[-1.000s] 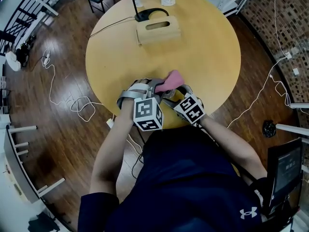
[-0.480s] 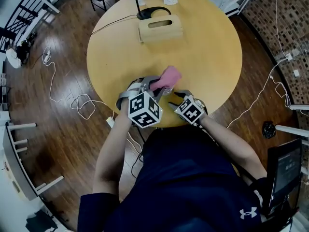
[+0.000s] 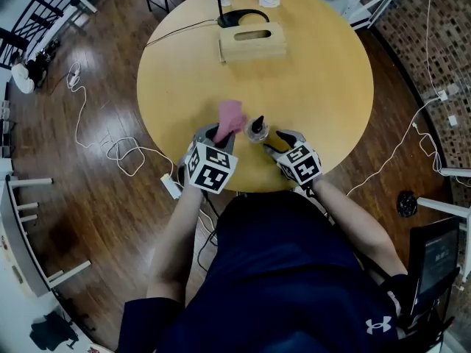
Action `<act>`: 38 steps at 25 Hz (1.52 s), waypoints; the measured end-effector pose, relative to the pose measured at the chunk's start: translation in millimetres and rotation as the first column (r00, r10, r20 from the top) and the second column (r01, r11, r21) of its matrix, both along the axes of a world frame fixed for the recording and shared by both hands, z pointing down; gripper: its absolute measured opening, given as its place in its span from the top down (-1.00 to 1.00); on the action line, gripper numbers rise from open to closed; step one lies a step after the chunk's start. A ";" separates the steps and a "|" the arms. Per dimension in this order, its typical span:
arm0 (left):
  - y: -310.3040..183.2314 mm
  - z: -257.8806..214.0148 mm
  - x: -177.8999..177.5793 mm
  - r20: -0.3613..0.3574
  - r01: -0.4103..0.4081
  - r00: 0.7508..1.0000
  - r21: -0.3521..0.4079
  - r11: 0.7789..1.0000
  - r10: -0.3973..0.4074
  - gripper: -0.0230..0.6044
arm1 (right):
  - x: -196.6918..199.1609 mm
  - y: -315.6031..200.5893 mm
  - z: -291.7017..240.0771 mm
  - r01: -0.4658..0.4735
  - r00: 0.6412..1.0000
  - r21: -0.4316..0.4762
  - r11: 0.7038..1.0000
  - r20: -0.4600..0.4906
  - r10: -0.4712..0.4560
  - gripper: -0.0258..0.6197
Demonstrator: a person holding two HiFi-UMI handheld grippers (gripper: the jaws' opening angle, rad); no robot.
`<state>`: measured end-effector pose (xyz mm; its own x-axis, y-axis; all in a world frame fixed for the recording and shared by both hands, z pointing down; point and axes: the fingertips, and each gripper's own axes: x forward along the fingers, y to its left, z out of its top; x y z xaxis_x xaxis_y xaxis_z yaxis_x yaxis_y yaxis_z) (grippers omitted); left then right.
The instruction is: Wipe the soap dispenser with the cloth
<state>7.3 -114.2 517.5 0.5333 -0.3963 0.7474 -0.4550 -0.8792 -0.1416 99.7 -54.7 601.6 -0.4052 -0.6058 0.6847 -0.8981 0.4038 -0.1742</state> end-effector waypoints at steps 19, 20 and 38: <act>89.2 12.6 49.5 0.053 -0.463 0.877 -0.179 0.868 0.478 0.57 | -24.5 -14.9 -28.8 0.206 0.965 0.027 0.978 -0.171 -0.199 0.07; 92.2 9.9 52.6 0.036 -0.471 0.874 -0.187 0.862 0.485 0.57 | -24.2 -15.1 -28.4 0.208 0.964 0.023 0.978 -0.172 -0.201 0.07; 55.9 26.9 39.2 0.069 -0.483 0.865 -0.158 0.861 0.498 0.58 | -18.2 -1.1 -41.9 -0.023 0.997 -0.160 0.987 0.071 0.035 0.27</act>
<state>46.5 -58.3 544.4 0.5495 0.0016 0.8355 0.0507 -0.9982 -0.0314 81.6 -55.8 559.7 -0.4416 -0.5039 0.7423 -0.8914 0.3401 -0.2995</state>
